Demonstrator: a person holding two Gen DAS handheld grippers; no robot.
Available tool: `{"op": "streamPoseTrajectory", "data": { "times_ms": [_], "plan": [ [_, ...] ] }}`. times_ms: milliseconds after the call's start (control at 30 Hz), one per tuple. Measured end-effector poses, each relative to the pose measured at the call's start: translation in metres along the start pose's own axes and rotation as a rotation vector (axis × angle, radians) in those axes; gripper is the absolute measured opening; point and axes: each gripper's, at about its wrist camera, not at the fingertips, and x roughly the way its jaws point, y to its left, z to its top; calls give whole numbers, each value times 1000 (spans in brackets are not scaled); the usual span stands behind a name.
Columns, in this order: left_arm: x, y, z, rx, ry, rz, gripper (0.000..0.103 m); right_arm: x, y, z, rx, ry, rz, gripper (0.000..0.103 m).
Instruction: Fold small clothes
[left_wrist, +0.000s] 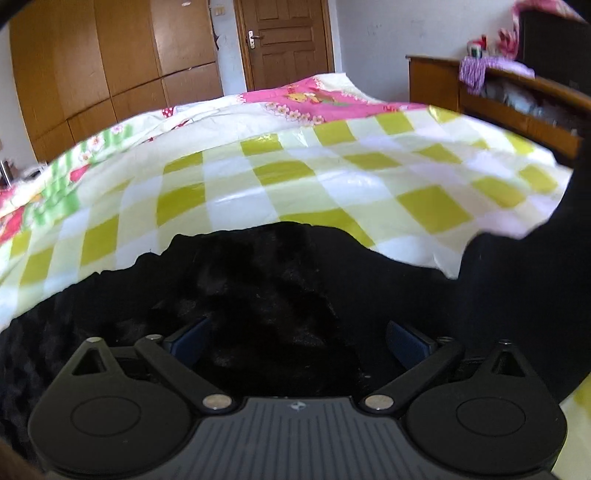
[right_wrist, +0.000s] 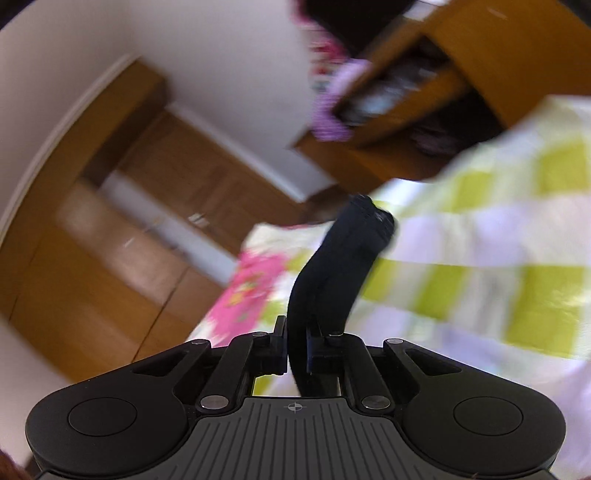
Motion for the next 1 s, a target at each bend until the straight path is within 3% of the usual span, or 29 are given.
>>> {"op": "streamPoseTrajectory", "data": {
  "times_ms": [100,300,500,633,700,833,900,1000],
  "plan": [
    [-18,41,-7,-119,21,-33,103,-1,72,-26,-203,32,79,10],
    [-77,143,-50,-203,16,51,103,18,177,-121,-484,169,236,9],
    [-116,205,-102,-308,13,123,103,45,231,-262,-856,330,268,8],
    [-119,225,-118,-351,14,99,103,51,239,-338,-1070,436,254,7],
    [-118,230,-123,-348,20,87,103,47,242,-356,-1130,449,249,7],
    [-123,236,-126,-345,3,56,103,29,248,-361,-1232,394,285,7],
    [-128,242,-126,-341,3,54,103,32,249,-359,-1197,454,306,7],
    [-136,250,-131,-352,-1,64,103,37,252,-359,-1173,570,331,15]
  ]
}}
